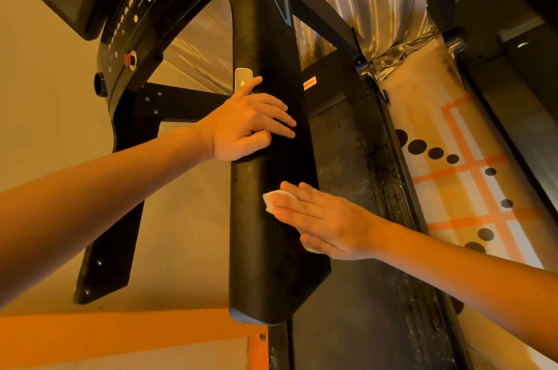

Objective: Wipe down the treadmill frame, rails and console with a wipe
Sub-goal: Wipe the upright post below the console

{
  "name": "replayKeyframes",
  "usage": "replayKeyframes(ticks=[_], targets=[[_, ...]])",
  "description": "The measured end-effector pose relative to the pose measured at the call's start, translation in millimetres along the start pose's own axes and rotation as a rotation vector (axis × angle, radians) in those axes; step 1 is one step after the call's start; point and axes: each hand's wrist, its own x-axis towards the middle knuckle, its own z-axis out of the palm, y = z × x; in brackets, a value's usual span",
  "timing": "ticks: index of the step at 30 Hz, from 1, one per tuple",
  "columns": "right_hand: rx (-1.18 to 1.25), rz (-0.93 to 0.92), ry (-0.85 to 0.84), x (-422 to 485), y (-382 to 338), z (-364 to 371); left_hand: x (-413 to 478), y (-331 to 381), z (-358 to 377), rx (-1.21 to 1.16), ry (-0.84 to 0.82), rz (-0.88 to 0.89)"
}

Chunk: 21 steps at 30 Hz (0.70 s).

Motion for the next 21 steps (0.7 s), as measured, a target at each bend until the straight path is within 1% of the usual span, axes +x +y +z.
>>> replayKeyframes(ticks=[2, 7, 12, 14, 16, 21], targets=[[-0.010, 0.008, -0.006, 2.8, -0.6, -1.2, 0.2, -0.3, 0.3, -0.006, 0.007, -0.001], [0.059, 0.008, 0.010, 25.0, -12.6, -1.0, -0.3, -2.2, 2.1, -0.011, 0.020, 0.005], [0.047, 0.122, 0.012, -6.4, 3.9, 10.4, -0.1, 1.3, 0.1, -0.009, 0.000, -0.017], [0.022, 0.138, 0.007, -11.3, 5.1, 10.5, -0.2, 1.3, -0.2, -0.018, -0.001, -0.022], [0.011, 0.114, -0.003, -4.6, 0.8, 6.5, 0.0, 0.0, -0.3, -0.020, -0.006, -0.023], [0.042, -0.058, -0.035, 35.8, -23.6, -6.9, -0.5, -5.9, 1.5, -0.023, -0.015, -0.002]])
